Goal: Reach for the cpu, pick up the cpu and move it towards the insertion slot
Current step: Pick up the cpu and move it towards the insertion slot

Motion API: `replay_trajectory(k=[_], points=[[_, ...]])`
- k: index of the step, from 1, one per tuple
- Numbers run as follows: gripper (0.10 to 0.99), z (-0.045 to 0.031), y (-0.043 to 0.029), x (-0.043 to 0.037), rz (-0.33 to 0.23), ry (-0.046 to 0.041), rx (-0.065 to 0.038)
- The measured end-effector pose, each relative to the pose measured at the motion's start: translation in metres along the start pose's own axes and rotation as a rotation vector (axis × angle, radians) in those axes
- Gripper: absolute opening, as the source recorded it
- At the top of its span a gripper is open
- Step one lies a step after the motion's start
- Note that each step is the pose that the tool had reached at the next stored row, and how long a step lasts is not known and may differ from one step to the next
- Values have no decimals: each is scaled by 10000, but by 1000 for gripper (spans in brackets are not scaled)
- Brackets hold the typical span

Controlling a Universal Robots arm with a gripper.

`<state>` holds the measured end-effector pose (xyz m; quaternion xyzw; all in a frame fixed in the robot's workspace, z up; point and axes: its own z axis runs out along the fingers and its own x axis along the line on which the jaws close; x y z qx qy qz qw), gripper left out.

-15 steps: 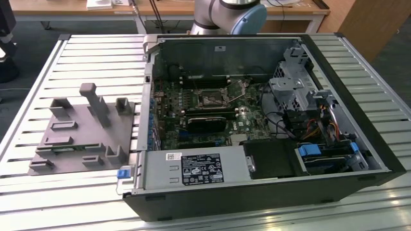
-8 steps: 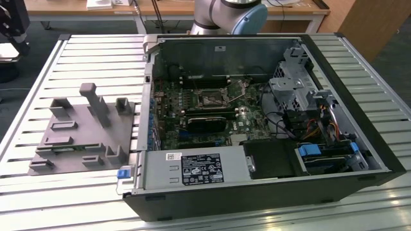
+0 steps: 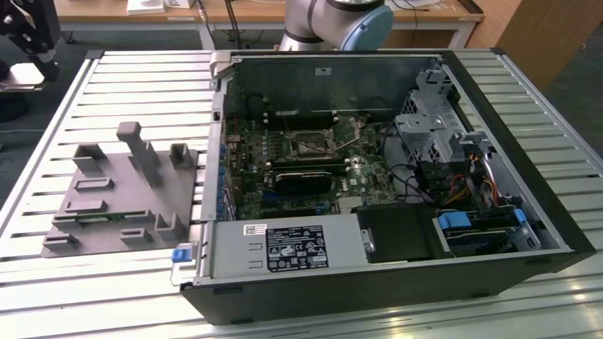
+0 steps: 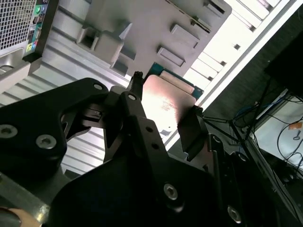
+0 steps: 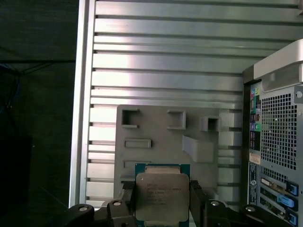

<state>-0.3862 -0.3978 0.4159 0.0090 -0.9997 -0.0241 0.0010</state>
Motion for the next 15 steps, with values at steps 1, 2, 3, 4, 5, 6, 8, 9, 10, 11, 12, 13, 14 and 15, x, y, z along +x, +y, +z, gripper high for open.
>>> replay_trajectory(k=[1, 2, 3, 4, 5, 6, 8, 9, 10, 11, 12, 13, 14, 15], points=[[541, 0, -1, -25, 0, 0, 0], [541, 0, -1, -49, 0, -1, 0], [541, 0, -2, -74, -1, -1, 0], [541, 0, -2, -99, 0, -1, -1], [541, 0, -2, -122, 0, -1, 0], [541, 0, -3, -145, -1, -1, 0], [541, -1, -3, -193, 0, 0, 0], [541, 0, -4, -214, 0, 0, 0], [541, 0, -4, -235, 0, -1, -1], [541, 0, -5, -257, 0, -1, -1], [541, 0, -5, -278, 0, -1, -1], [541, 0, -5, -298, 0, -1, -1], [541, -1, -6, -318, 0, -1, 0], [541, 0, -6, -336, 0, -1, 0]])
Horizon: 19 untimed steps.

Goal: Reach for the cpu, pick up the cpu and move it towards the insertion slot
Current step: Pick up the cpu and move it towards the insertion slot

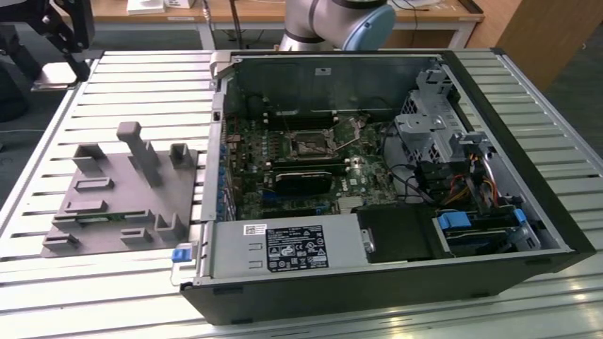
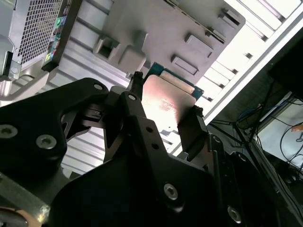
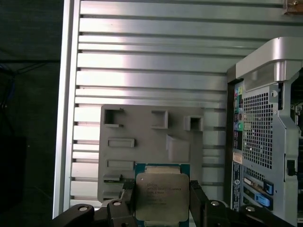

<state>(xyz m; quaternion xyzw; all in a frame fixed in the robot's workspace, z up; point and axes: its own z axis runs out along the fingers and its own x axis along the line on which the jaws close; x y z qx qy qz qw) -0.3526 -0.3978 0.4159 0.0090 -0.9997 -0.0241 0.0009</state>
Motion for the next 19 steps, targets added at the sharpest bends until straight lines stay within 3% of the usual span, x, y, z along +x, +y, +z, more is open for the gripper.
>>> replay_trajectory(k=[19], points=[[541, 0, -5, -289, 0, -1, 0]])
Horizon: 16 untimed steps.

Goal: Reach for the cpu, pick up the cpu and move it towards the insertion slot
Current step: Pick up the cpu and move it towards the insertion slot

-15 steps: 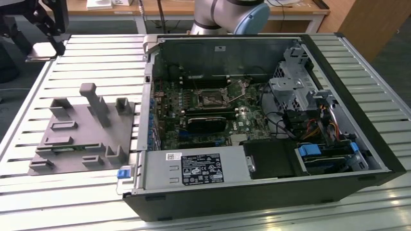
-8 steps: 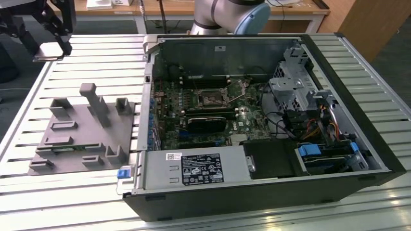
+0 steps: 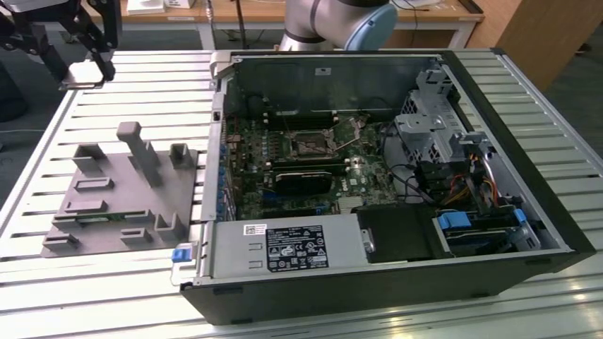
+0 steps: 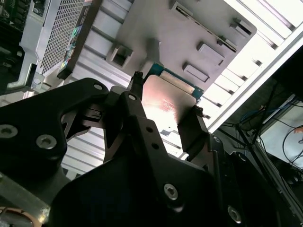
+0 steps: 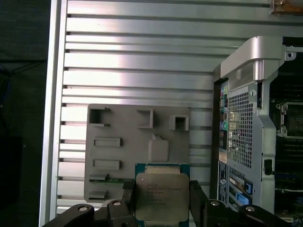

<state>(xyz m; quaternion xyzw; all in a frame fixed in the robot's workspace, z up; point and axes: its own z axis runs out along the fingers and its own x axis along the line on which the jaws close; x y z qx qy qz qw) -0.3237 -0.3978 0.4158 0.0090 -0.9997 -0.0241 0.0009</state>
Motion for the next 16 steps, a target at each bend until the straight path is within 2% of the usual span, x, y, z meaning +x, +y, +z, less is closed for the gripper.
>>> replay_trajectory(k=[16], points=[[541, -1, -6, -321, 0, 1, 0]])
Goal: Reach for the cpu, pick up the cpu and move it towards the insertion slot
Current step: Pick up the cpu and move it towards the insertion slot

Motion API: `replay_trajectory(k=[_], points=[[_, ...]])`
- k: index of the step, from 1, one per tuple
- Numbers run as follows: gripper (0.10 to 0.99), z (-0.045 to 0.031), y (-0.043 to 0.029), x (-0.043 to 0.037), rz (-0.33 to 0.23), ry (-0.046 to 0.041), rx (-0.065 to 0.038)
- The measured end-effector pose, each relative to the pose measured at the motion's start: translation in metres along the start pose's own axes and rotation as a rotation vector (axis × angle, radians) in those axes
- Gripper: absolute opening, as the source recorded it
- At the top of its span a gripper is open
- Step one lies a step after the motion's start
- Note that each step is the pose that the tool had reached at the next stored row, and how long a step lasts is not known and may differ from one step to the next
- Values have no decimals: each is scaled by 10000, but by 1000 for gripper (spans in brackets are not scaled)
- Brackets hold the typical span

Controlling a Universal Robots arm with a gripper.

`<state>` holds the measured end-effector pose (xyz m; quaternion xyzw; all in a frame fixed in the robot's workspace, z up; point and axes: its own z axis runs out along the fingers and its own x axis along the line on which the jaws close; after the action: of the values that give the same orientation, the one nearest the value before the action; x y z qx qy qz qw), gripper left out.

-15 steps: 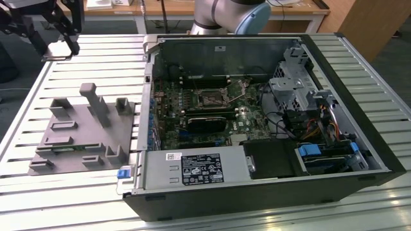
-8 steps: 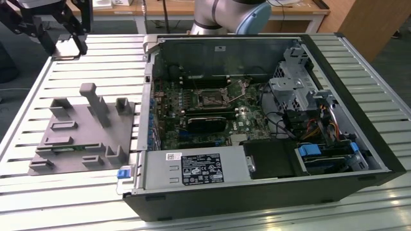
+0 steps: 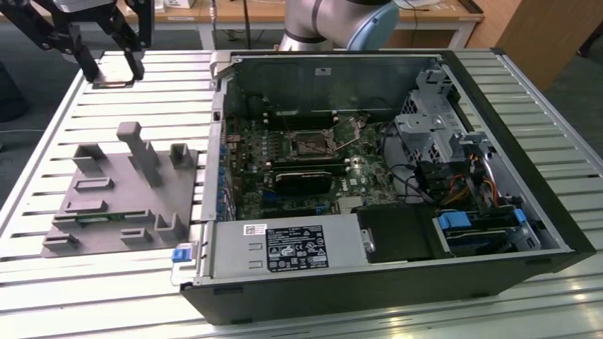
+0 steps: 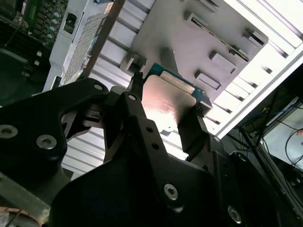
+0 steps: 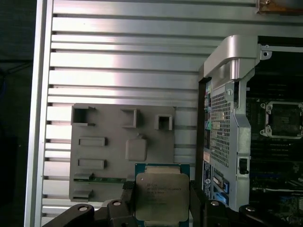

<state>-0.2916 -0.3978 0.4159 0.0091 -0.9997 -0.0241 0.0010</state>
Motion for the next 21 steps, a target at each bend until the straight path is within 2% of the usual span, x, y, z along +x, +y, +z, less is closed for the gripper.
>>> replay_trajectory(k=[9, 21], points=[[541, 0, -2, -215, 0, 0, 0], [541, 0, 13, -565, 2, -1, -1]])
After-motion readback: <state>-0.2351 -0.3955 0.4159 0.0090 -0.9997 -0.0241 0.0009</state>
